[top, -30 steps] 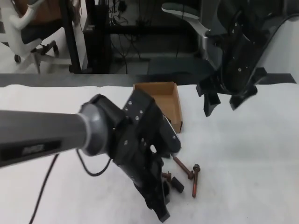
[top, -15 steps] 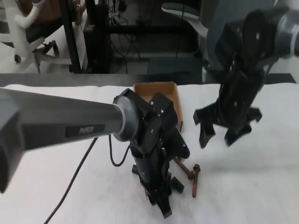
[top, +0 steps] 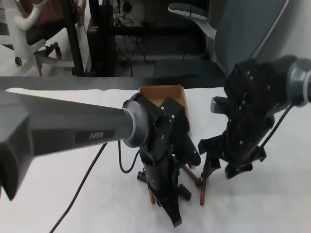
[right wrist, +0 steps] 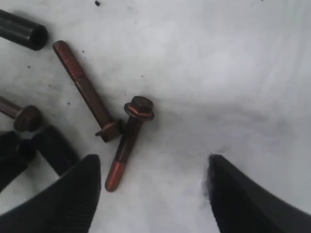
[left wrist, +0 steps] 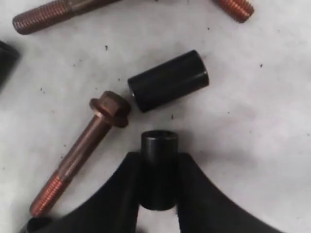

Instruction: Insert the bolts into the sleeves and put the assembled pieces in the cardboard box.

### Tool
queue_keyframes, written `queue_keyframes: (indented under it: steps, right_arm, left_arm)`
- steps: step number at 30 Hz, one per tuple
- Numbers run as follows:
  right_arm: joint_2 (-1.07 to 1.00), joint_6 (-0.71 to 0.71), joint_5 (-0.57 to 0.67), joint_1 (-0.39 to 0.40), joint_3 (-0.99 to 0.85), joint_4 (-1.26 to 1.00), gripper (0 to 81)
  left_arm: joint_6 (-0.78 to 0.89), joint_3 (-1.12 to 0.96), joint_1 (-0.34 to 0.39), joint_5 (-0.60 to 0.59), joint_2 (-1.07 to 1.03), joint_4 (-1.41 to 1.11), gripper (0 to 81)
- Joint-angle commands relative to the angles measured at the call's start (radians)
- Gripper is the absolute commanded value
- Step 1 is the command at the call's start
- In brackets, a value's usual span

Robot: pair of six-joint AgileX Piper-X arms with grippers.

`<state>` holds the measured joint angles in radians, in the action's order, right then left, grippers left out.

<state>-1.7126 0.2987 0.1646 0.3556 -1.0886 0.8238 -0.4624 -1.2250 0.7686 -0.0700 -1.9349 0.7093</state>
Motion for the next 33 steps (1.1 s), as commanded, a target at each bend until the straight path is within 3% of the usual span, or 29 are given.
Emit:
queue_keyframes:
  steps: [1, 6, 14, 21, 26, 33]
  right_arm:
    - [0.015, 0.055, -0.043, 0.030, 0.015, -0.089, 59.1]
    - [0.001, 0.069, -0.142, 0.073, 0.005, -0.162, 59.1]
    - [-0.046, 0.084, -0.268, 0.070, -0.005, -0.101, 59.1]
    - [-0.080, 0.134, -0.272, 0.074, -0.005, -0.104, 58.8]
    - [-0.093, 0.203, -0.226, 0.094, -0.005, -0.110, 58.8]
    - [-0.094, 0.221, -0.257, 0.141, -0.005, -0.110, 58.5]
  left_arm:
    - [0.045, 0.004, 0.003, 0.102, -0.009, 0.055, 1.8]
    - [0.110, 0.006, -0.009, 0.097, 0.101, 0.057, 1.8]
    - [0.216, 0.007, -0.025, 0.095, 0.377, -0.040, 1.8]
    - [0.223, 0.007, -0.027, 0.103, 0.556, -0.087, 1.8]
    - [0.223, 0.007, -0.026, 0.106, 0.581, -0.066, 1.8]
    - [0.223, 0.023, -0.026, 0.106, 0.585, -0.022, 1.8]
